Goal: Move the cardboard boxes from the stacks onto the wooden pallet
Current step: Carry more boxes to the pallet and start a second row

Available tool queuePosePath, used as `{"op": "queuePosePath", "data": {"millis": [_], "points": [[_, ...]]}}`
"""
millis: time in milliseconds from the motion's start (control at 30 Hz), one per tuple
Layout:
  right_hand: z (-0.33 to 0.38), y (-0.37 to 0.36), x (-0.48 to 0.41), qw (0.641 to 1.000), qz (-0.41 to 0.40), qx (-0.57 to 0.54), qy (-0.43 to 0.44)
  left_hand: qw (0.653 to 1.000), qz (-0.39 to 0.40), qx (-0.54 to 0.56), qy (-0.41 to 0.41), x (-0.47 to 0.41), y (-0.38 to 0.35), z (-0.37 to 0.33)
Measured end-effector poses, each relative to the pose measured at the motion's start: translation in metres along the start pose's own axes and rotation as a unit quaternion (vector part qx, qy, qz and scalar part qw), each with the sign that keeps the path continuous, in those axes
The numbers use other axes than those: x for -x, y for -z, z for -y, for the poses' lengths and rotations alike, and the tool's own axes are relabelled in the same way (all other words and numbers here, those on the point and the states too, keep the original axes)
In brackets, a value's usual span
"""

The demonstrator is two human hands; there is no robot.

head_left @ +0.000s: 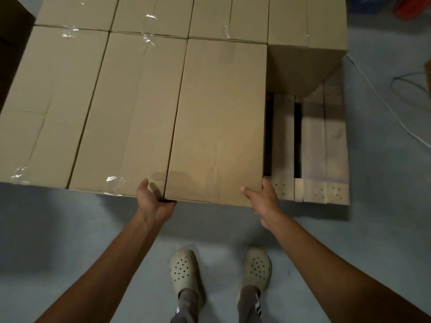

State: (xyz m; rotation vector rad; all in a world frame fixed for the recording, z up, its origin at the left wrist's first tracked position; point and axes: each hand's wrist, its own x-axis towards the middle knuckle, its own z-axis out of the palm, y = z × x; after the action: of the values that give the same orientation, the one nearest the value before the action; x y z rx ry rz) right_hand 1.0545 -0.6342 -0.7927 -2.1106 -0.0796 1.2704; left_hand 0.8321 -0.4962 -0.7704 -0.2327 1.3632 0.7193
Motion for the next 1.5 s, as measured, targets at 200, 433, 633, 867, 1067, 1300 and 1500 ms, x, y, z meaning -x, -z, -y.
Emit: {"op": "queuePosePath", "data": {"millis": [200,433,633,867,1067,1300,1500], "points": [[-0.003,-0.001,0.006,1.0,-0.009,0.017,0.014,1.0,-0.001,0.004,0.007,0.013,-0.003,0.002],[0.009,0.002,0.02,1.0,-0.004,0.019,0.007,0.998,0.011,0.014,0.058,0.025,-0.002,-0.007],[0.032,0.013,0.055,1.0,-0.004,0.009,-0.003,0.995,0.025,-0.055,0.083,0.064,-0.011,-0.015],[0.092,0.032,0.154,0.994,-0.013,0.037,0.1,0.868,0.042,-0.422,-0.259,0.168,-0.038,-0.026],[0.168,0.053,0.3,0.975,-0.024,0.002,0.22,0.637,0.151,-0.569,-0.497,0.313,-0.059,-0.067],[0.184,0.059,0.469,0.936,-0.074,-0.024,0.343,0.564,0.215,-0.555,-0.573,0.464,-0.017,-0.104],[0.163,0.054,0.566,0.883,-0.103,0.023,0.457,0.482,0.179,-0.571,-0.64,0.542,0.066,-0.127]]}}
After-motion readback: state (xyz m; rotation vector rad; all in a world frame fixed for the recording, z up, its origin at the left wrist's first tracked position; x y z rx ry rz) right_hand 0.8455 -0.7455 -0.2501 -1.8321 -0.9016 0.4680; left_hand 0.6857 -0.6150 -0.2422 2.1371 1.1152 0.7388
